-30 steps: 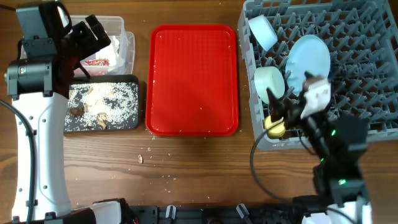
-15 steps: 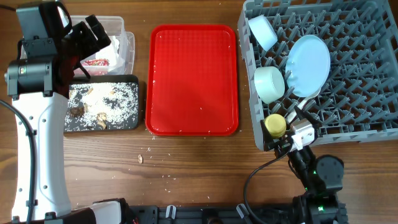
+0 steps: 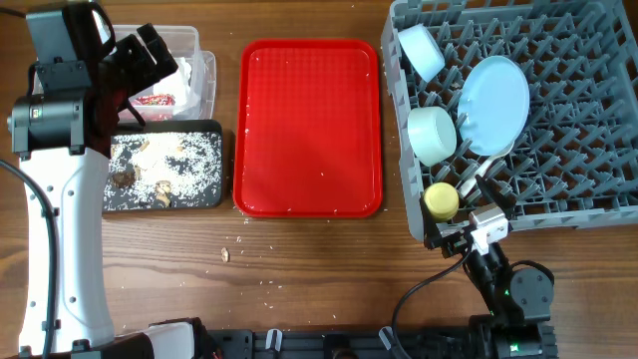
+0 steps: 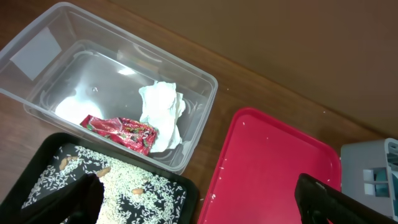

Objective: Sort waste into correct bins and load items into the dishwasher rack

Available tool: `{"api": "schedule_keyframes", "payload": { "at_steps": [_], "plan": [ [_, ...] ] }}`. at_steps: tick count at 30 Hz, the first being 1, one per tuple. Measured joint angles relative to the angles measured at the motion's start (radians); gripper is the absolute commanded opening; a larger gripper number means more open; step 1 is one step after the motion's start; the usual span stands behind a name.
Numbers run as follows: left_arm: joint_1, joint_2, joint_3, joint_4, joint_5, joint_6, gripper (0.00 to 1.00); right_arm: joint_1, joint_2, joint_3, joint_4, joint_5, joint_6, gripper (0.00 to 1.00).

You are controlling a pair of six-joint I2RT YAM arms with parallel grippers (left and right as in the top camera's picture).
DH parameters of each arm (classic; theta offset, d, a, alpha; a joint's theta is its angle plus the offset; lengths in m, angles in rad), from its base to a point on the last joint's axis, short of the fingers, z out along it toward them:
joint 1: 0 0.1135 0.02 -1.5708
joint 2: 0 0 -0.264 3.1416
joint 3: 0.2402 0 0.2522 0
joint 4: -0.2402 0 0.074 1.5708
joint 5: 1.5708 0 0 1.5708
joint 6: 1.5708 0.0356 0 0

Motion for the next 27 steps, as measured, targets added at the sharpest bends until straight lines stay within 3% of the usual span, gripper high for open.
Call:
{"api": "schedule_keyframes", "payload": {
  "at_steps": [22,24,27],
  "plan": [
    [0.037,-0.014,-0.044,0.010,0.004,0.000,1.00,0.000,0.000,0.000,0.000,0.000,0.000,1.00],
    [0.037,-0.048,-0.132,0.064,0.007,0.000,1.00,0.000,0.000,0.000,0.000,0.000,0.000,1.00],
    [0.037,-0.142,-0.349,0.326,0.028,0.001,1.00,0.000,0.002,0.000,0.000,0.000,0.000,1.00]
  ]
}}
